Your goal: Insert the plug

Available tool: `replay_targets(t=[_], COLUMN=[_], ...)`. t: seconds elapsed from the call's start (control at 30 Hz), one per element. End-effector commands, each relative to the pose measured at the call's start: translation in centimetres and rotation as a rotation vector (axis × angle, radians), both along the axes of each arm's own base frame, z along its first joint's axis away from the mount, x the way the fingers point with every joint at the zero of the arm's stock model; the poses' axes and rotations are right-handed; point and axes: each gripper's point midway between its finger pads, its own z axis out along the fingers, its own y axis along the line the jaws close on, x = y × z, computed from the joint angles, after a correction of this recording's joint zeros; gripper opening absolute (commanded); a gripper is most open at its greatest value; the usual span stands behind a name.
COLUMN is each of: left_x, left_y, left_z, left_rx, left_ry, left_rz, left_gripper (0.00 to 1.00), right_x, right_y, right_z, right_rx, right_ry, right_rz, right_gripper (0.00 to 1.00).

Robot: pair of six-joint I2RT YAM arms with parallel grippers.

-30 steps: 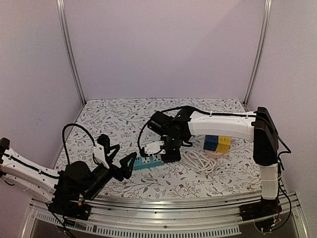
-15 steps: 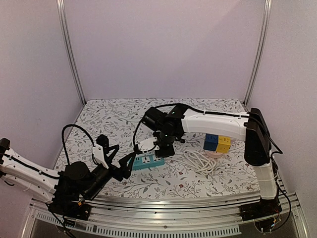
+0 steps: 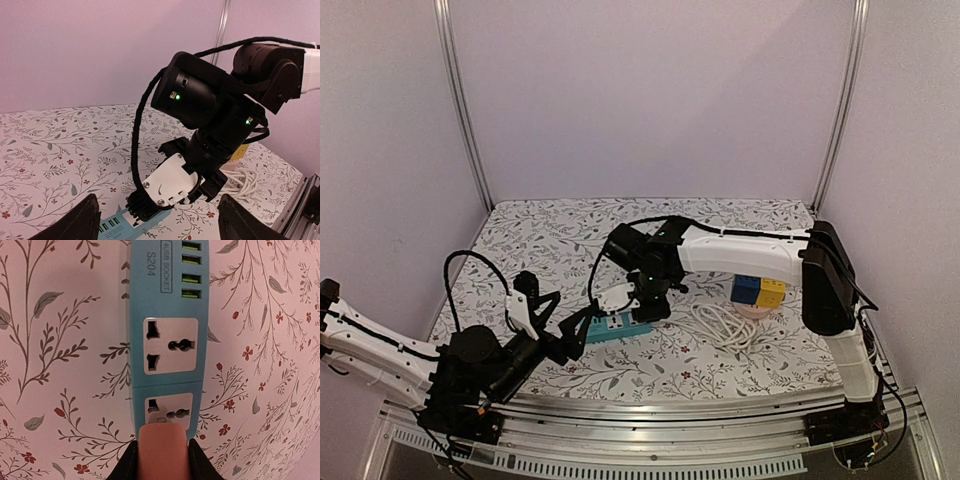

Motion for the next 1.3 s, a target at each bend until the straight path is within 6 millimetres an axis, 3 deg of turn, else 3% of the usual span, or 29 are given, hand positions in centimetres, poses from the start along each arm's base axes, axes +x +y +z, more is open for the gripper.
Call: replay_targets(t=[0.0, 0.27, 0.93, 1.13, 1.27], left_x=[0.3, 0.3, 0.2, 0.2, 0.2], left_y=[0.5, 0.4, 0.6, 0.5, 0.5], left_z=[-0.2, -0.3, 0.0, 0.0, 0.0], left_rx=[-0.005, -0.004, -0.023, -0.023, -0.022], left_ry=[0.000, -0.001, -0.004, -0.005, -0.005], left_rz=[0.013, 0.011, 0.000, -0.001, -0.002], left_gripper=[0.81, 0.81, 0.80, 0.80, 0.80], right_x=[-0.4, -2.6, -0.7, -0.6, -1.6], right_y=[-0.7, 0.5, 0.7, 0.8, 0.5], right_z=[-1.5, -1.7, -3.4, -2.8, -2.9], right_rx=[-0.055, -0.058, -0.132, -0.149, -0.161], right_ry=[0.038, 0.041, -0.036, -0.070, -0.043], right_rz=[0.006, 0.041, 0.037, 0.045, 0.044], right_gripper=[0.00, 0.00, 0.00, 0.00, 0.00])
